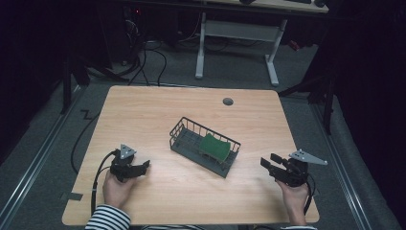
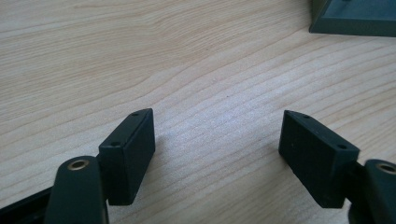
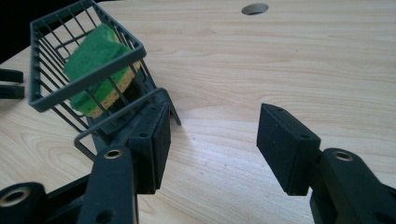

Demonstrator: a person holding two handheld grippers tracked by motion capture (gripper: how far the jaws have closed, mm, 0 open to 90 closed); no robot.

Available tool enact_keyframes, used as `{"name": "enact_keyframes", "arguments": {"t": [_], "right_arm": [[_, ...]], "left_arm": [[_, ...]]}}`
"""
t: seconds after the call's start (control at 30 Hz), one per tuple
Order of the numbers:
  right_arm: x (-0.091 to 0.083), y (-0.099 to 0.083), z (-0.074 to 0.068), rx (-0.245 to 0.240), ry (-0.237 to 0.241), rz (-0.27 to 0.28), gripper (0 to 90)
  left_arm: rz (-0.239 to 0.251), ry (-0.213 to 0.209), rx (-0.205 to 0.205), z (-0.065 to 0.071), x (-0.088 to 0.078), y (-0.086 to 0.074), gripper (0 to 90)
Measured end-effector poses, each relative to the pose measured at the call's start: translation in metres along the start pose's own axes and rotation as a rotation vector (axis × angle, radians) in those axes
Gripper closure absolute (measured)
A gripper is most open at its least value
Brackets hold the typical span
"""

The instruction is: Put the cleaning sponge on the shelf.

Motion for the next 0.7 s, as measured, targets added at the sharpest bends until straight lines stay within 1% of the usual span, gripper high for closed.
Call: {"name": "enact_keyframes", "arguments": {"t": [0.13,0.2,0.33,0.43,0.47,0.5,0.6,0.7], "right_arm": [[0.008,-0.007,0.004,0.015,0.0,-0.013,44.4],[0.01,-0.009,0.005,0.014,-0.008,-0.018,44.4],[0.015,-0.013,0.005,0.021,0.001,-0.017,44.2],[0.022,-0.017,0.005,0.013,0.003,-0.034,43.4],[0.025,-0.019,0.005,0.006,0.003,-0.05,42.6],[0.029,-0.022,0.005,-0.017,0.002,-0.074,41.6],[0.033,-0.025,0.003,-0.051,-0.009,-0.106,40.6],[0.036,-0.026,0.003,-0.058,-0.026,-0.111,39.8]], "left_arm": [[0.0,0.0,0.0,0.0,0.0,0.0,27.6],[0.0,0.0,0.0,0.0,0.0,0.0,27.6],[0.0,0.001,0.0,0.0,0.0,0.0,27.6],[-0.001,0.003,0.001,0.0,0.0,0.0,27.6],[-0.001,0.003,0.002,0.0,0.0,0.0,27.6],[-0.001,0.003,0.002,0.0,0.0,0.0,27.6],[-0.001,0.003,0.001,0.0,0.0,0.0,27.6],[-0.001,0.004,0.001,0.0,0.0,0.0,27.6]]}}
Point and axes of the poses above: each handheld gripper's, and its own axes: x roughly forward along the jaws, y roughly out of its top, z roughly to its right, the point moved 5 cm from there along x, roughly forward along the jaws, and after that the axes turned 10 degrees about x, right-handed, at the moved point
